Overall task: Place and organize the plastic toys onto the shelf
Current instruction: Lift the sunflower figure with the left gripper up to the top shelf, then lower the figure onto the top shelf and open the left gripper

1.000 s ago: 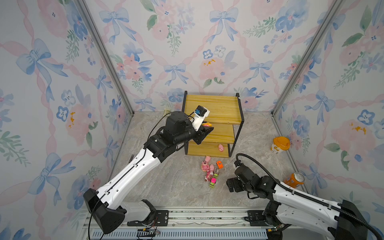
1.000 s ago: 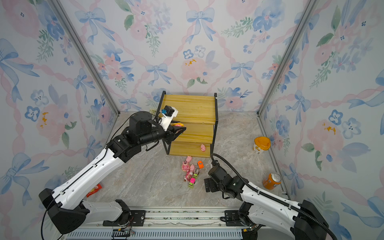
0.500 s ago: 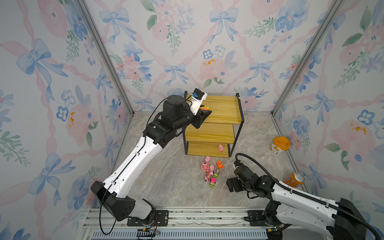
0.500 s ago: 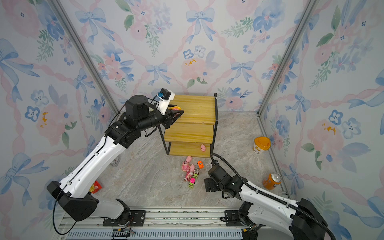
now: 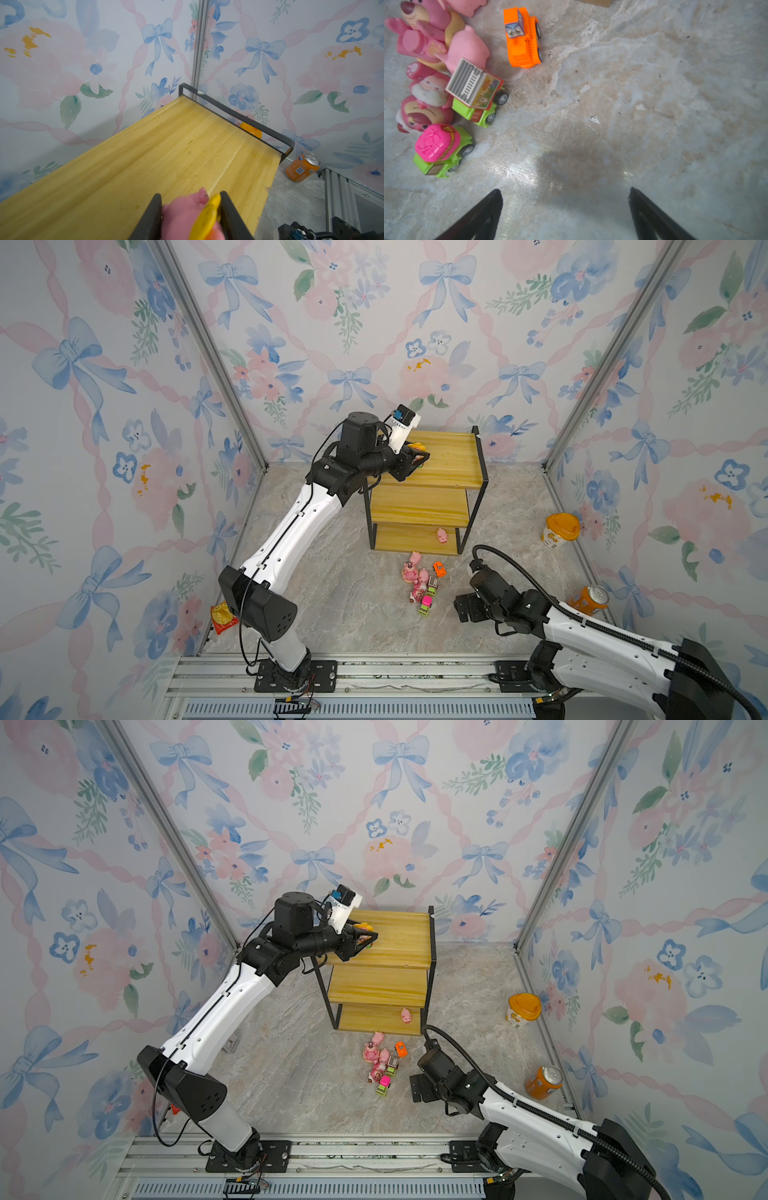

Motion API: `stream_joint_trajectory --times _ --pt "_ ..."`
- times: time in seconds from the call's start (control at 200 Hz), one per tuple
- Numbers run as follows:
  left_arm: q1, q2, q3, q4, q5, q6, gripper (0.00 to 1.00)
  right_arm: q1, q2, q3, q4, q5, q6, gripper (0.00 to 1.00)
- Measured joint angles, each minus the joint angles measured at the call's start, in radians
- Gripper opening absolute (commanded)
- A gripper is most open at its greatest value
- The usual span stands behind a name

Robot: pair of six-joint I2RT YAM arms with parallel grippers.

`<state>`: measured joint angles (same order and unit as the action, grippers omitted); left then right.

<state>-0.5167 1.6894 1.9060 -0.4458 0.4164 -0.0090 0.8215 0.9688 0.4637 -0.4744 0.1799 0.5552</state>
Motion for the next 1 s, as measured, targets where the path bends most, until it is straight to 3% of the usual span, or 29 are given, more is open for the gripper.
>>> stream_joint_trajectory --times 0.385,1.0 --pt "0.0 0.074 0.096 -0.043 0.029 -0.011 0.07 -0.032 -0.036 -0.005 0.0 -0.001 -0.003 0.97" --pt "-0.011 0.124 0.174 -0.153 -0.029 -0.013 0.08 -0.037 -0.036 -0.008 0.001 -0.001 -0.008 0.97"
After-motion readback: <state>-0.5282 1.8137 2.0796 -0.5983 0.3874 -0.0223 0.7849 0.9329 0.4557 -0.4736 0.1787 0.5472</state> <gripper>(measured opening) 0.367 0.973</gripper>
